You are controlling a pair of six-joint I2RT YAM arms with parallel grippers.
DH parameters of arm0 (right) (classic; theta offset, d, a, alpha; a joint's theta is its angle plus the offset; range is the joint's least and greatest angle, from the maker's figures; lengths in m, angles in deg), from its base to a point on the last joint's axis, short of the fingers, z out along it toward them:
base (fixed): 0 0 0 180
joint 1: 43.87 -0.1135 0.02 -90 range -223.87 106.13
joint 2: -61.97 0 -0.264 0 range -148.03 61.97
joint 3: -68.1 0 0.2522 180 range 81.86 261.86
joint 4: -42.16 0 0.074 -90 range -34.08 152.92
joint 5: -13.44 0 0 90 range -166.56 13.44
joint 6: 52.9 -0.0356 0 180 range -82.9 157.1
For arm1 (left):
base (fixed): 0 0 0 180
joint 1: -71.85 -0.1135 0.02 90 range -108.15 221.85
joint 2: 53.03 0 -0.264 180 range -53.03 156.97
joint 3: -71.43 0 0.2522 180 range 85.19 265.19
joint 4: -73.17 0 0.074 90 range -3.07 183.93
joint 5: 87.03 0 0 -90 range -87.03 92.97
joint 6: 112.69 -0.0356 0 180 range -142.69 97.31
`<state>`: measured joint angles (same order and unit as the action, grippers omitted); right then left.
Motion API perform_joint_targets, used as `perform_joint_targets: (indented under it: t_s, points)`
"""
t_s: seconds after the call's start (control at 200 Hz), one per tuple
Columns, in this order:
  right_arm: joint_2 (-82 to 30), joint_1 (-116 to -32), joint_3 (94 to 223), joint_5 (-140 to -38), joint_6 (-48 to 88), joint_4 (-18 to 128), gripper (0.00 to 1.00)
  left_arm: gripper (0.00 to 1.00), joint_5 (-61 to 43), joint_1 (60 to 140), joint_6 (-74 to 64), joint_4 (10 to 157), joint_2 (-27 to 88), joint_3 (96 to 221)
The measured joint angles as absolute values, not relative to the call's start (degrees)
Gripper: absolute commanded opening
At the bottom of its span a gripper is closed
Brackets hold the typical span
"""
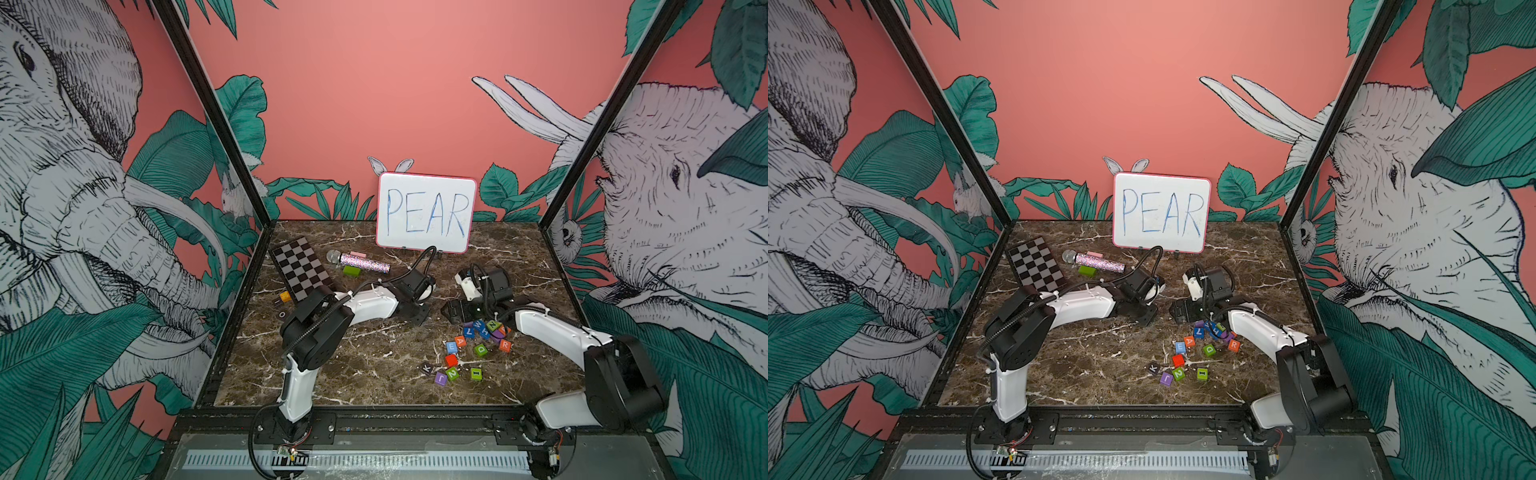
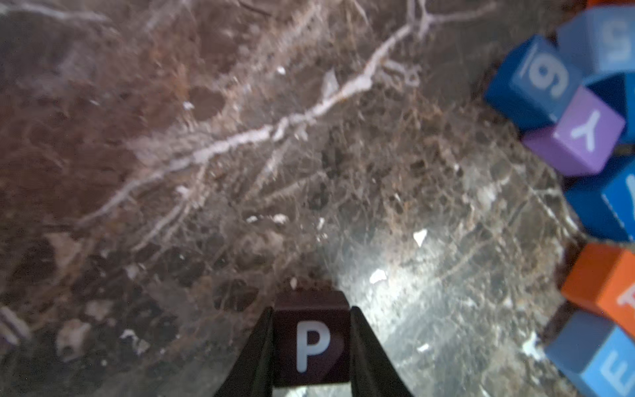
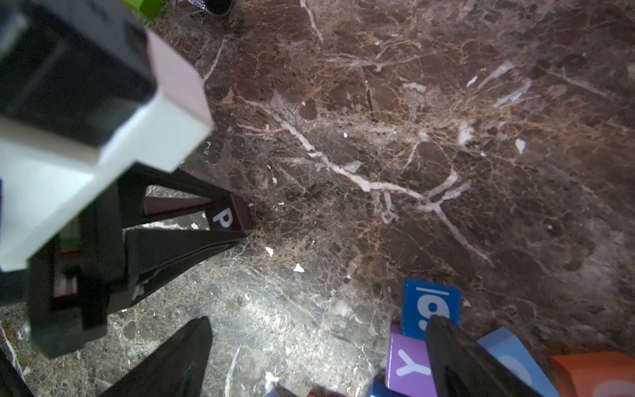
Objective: Spell the uppercase word “pear” with letter blocks
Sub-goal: Pick up the letter block from the center of the board, then place the letter block at the center of the board.
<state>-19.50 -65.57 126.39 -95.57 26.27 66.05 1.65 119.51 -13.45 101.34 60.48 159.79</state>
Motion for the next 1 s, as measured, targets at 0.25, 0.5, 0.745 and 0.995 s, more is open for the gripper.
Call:
perform_joint_targets:
  t_s: [0.25, 0.5, 0.745, 0.995]
  points:
    - [-22.9, -65.5, 128.3, -95.0, 26.1, 65.7, 0.99, 0.3, 6.8, 115.3, -8.4, 100.8, 66.3, 170.0]
    - [-24.6, -65.5, 130.4, -94.9, 26.1, 65.0, 0.99, 0.31, 11.6, 113.7, -4.9, 103.5, 70.8, 177.5]
    - [-25.9, -65.5, 130.5, -95.0, 25.9, 65.0, 0.99, 0.3, 13.6, 113.2, -2.0, 108.5, 76.1, 186.4]
    - [-26.2, -65.5, 130.5, -95.0, 25.7, 65.1, 0.99, 0.3, 14.7, 111.6, -0.1, 110.5, 77.4, 187.7]
